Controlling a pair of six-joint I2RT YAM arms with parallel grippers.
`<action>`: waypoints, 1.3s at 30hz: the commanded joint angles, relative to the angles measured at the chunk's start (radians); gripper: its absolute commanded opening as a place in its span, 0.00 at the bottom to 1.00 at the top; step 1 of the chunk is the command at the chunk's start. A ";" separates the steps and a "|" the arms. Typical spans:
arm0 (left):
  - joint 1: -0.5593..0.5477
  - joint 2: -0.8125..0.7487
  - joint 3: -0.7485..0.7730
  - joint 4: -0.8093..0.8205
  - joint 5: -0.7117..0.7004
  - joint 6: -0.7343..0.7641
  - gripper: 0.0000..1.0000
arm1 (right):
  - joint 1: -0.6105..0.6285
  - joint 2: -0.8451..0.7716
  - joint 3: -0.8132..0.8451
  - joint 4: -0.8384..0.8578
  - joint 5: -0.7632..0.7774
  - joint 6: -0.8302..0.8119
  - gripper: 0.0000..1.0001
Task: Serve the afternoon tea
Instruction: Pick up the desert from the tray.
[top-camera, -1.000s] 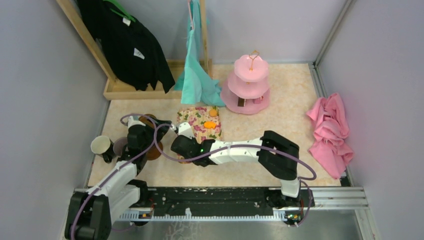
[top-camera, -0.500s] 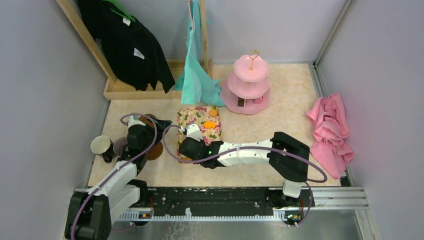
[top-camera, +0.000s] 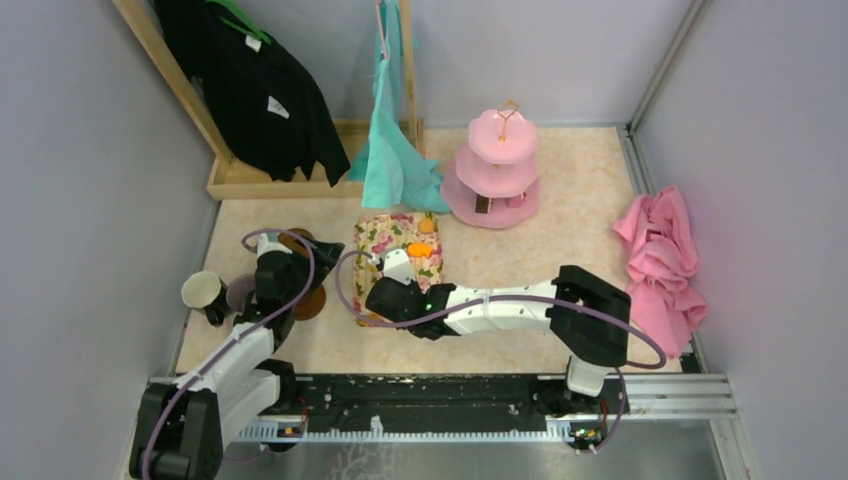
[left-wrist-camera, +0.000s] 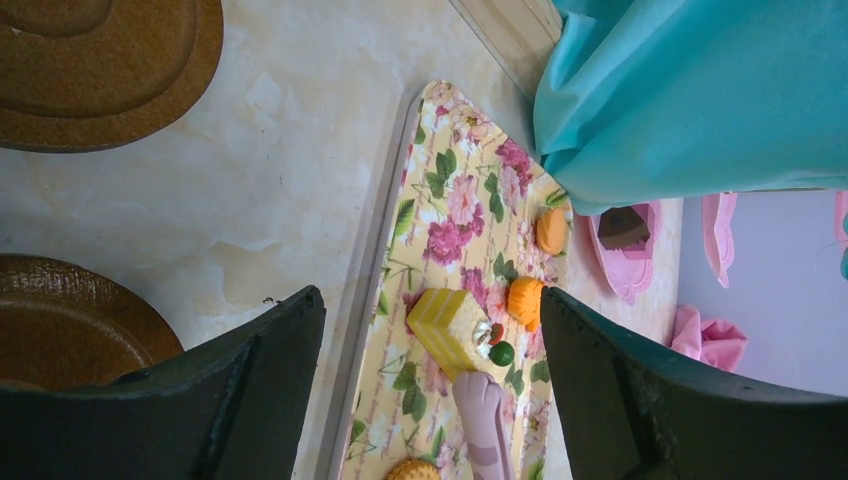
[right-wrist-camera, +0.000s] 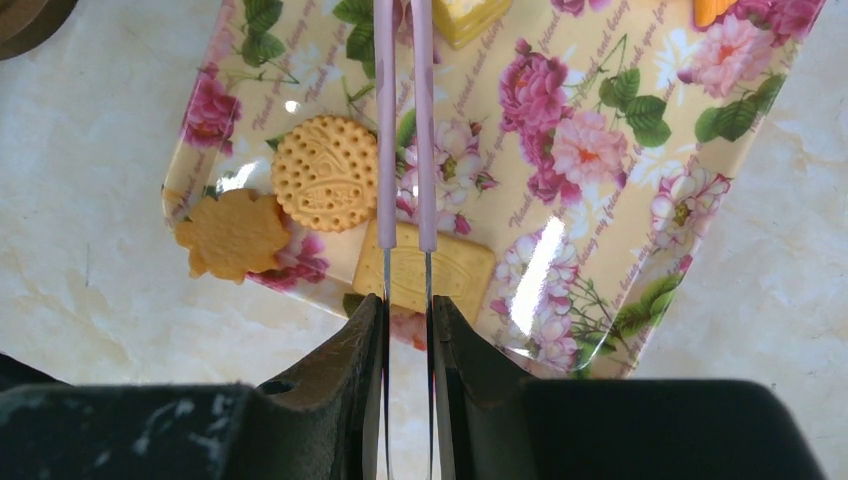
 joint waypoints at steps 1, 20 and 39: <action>0.006 -0.004 -0.009 0.030 0.010 -0.006 0.84 | 0.005 -0.090 -0.005 0.033 0.016 -0.021 0.01; 0.006 0.066 -0.004 0.078 0.003 -0.010 0.84 | 0.021 -0.289 -0.106 -0.072 0.005 -0.150 0.13; 0.006 0.136 0.024 0.118 0.014 -0.027 0.83 | -0.129 -0.294 -0.190 0.035 -0.244 -0.307 0.28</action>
